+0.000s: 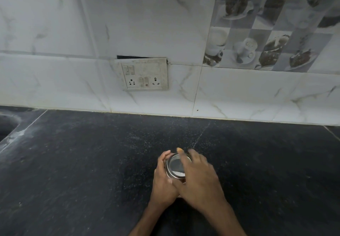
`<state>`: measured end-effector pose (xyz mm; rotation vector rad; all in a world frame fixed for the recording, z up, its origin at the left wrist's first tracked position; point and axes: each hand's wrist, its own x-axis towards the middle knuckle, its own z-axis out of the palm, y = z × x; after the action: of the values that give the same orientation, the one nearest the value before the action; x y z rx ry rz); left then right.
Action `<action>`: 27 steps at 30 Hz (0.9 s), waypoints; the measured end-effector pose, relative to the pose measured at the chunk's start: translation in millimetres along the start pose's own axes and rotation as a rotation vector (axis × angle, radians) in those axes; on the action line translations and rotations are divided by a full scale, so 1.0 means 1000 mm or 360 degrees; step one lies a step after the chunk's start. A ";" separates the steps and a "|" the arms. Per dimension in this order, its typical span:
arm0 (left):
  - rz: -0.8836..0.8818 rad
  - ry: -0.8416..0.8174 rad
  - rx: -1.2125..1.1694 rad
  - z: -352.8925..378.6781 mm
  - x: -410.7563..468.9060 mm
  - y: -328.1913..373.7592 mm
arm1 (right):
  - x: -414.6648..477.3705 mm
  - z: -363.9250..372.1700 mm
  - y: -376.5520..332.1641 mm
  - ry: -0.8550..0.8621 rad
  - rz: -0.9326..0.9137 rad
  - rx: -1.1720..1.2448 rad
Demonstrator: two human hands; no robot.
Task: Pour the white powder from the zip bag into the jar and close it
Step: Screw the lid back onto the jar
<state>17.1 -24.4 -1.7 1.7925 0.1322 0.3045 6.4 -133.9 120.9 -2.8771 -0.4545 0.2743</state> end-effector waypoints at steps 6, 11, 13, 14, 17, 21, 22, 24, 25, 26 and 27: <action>-0.0004 -0.0034 0.0018 -0.001 0.002 0.001 | 0.021 0.023 -0.003 0.0073 0.0037 0.0141; -0.0027 -0.0063 0.0001 -0.001 0.001 0.003 | 0.022 0.017 -0.005 0.0045 0.0115 0.0150; -0.0008 -0.0041 0.0018 -0.001 0.000 0.005 | 0.025 0.004 0.005 -0.0099 -0.0013 0.0227; 0.0013 -0.0022 0.0019 -0.001 -0.001 0.005 | 0.025 0.001 0.009 -0.0147 -0.0072 0.0232; 0.0008 -0.0006 0.0023 0.000 0.001 0.002 | 0.027 0.008 0.010 -0.0002 -0.0090 0.0260; 0.0030 -0.0011 0.0036 0.000 0.002 0.000 | 0.032 0.026 0.011 0.0325 -0.0061 0.0140; 0.0046 -0.0009 0.0039 0.000 0.003 0.001 | 0.035 0.029 0.014 0.0283 -0.0111 0.0161; 0.0073 -0.0029 0.0053 0.000 0.003 0.000 | 0.040 0.032 0.021 0.0092 -0.0254 0.0255; 0.0083 -0.0042 0.0050 -0.001 0.004 -0.002 | 0.043 0.034 0.026 0.0021 -0.0342 0.0268; 0.0099 -0.0063 0.0052 -0.003 0.005 -0.004 | 0.045 0.037 0.030 0.0011 -0.0420 0.0266; 0.0114 -0.0098 0.0075 -0.005 0.006 -0.005 | 0.047 0.040 0.034 0.0066 -0.0482 0.0267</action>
<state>21.8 -17.2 -4.2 1.8540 0.0319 0.2989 51.2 -142.5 67.0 -2.5997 -0.8062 0.1900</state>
